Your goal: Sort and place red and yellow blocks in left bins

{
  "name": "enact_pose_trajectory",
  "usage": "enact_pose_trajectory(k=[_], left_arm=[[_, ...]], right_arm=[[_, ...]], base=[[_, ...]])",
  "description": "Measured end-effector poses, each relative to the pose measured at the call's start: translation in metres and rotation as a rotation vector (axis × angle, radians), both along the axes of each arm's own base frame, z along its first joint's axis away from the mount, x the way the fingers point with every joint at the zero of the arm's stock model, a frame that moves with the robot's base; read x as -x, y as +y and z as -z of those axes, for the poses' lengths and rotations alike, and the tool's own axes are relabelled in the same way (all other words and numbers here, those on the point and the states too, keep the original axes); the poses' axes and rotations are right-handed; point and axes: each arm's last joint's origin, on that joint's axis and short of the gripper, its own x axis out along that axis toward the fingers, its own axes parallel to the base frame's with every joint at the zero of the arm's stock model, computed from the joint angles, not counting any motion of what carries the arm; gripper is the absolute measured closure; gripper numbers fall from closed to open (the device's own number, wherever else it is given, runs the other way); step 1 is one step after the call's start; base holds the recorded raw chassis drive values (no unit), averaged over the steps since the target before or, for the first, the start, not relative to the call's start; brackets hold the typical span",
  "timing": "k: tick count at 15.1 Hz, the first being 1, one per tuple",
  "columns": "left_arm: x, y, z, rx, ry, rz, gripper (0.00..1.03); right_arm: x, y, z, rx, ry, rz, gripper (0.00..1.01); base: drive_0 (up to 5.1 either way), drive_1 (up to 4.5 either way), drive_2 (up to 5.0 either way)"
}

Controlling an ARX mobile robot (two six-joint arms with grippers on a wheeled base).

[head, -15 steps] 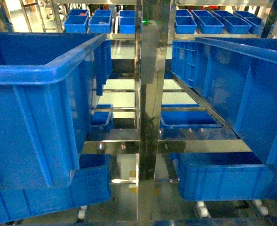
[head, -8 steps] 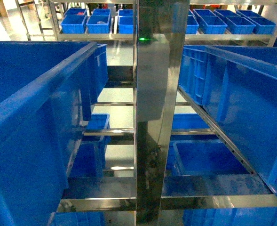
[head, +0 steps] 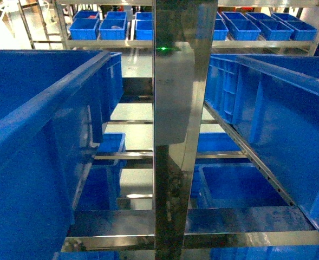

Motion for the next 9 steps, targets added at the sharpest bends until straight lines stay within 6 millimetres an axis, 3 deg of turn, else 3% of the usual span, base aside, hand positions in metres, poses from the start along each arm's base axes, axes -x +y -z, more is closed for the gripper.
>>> enact_pose_trajectory(k=[4, 6, 7, 9], left_arm=[[0.0, 0.0, 0.0, -0.001, 0.001, 0.0, 0.77], [0.0, 0.0, 0.0, -0.001, 0.001, 0.0, 0.77], [0.0, 0.0, 0.0, -0.001, 0.001, 0.0, 0.77], [0.0, 0.0, 0.0, -0.001, 0.001, 0.0, 0.77]], right_arm=[[-0.071, -0.011, 0.05, -0.024, 0.182, 0.034, 0.72], [-0.108, -0.008, 0.067, -0.035, 0.172, 0.043, 0.72], [-0.116, -0.004, 0.073, -0.034, 0.147, 0.044, 0.72], [-0.117, -0.002, 0.062, -0.039, 0.05, 0.05, 0.54]], base=[[0.0, 0.0, 0.0], [0.0, 0.0, 0.0], [0.0, 0.0, 0.0], [0.0, 0.0, 0.0]])
